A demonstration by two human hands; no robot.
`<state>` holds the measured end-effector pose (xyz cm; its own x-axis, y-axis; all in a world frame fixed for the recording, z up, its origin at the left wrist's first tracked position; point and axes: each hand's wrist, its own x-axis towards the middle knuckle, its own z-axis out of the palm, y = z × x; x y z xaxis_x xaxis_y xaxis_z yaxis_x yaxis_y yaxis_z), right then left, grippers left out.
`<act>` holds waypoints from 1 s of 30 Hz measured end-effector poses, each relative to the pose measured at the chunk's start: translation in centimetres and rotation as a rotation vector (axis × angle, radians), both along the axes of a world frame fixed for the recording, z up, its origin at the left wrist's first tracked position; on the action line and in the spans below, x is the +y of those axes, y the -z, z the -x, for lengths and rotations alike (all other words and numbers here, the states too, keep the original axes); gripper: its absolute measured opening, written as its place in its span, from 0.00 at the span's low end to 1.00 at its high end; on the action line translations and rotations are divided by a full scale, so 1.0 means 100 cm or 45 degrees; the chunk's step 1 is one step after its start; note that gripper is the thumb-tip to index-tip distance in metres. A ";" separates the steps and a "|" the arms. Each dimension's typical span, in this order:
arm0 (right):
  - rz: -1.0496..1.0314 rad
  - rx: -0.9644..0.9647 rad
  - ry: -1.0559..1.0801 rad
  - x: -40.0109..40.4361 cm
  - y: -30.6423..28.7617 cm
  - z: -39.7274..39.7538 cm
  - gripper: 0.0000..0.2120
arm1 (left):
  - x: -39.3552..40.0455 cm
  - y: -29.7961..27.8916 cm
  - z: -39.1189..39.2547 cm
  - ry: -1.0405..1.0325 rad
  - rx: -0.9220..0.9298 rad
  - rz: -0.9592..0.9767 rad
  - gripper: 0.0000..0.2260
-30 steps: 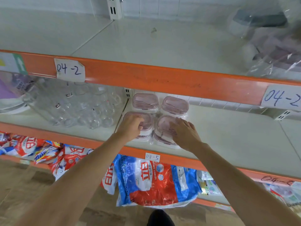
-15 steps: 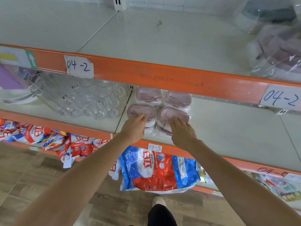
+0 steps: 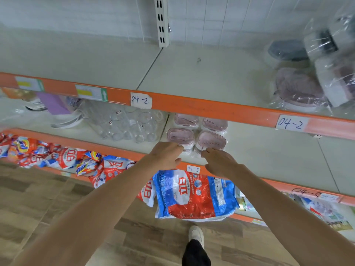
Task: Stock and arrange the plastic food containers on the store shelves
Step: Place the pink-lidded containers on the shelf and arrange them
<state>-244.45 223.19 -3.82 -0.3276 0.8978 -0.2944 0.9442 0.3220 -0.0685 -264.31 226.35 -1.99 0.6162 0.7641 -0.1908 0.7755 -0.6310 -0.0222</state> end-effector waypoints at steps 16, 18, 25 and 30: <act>-0.462 -0.015 0.171 -0.052 -0.185 -0.041 0.15 | -0.025 -0.176 -0.039 0.150 -0.282 -0.368 0.07; -0.507 0.008 0.224 -0.055 -0.201 -0.057 0.15 | -0.018 -0.188 -0.054 0.160 -0.296 -0.390 0.08; -0.596 -0.065 0.435 -0.072 -0.231 -0.134 0.15 | -0.007 -0.206 -0.143 0.268 -0.343 -0.430 0.07; -0.670 -0.095 0.518 -0.067 -0.241 -0.178 0.16 | -0.004 -0.202 -0.197 0.307 -0.402 -0.436 0.11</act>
<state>-226.63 216.50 20.27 0.0720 0.9756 0.2076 0.9936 -0.0882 0.0701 -244.63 225.99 18.23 0.7695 0.5793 0.2687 0.6112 -0.7900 -0.0471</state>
